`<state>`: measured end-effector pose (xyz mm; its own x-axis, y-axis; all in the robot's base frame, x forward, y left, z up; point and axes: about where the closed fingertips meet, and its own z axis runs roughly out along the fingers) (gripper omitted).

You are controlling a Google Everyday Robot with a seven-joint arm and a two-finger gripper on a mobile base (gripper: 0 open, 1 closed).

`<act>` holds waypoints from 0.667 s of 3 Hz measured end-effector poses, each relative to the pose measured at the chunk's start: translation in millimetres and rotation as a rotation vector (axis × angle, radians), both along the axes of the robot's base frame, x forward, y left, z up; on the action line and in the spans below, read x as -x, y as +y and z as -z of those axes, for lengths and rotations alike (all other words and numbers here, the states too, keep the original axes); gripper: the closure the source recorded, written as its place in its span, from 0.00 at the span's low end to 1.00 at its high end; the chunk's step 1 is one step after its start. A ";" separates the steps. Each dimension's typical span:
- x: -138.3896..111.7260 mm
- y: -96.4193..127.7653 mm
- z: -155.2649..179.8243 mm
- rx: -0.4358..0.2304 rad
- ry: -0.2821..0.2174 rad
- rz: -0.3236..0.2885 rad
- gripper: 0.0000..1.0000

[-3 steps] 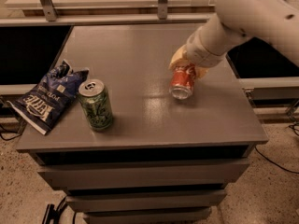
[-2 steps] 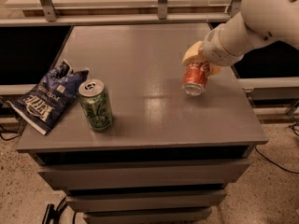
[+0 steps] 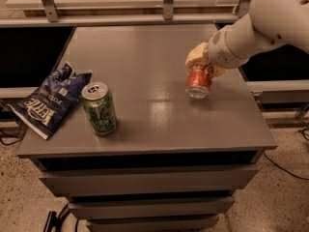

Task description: Place coke can upright

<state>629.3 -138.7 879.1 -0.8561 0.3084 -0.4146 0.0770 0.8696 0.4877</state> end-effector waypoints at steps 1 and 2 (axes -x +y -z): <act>-3.6 3.0 -7.2 -0.050 -0.076 -0.091 1.00; -4.3 4.8 -14.7 -0.070 -0.139 -0.168 1.00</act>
Offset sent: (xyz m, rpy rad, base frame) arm 0.0037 0.0026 0.0263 0.0899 -0.2255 0.2626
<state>633.6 -133.9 893.8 -0.8341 0.1986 -0.5146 -0.1378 0.8283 0.5431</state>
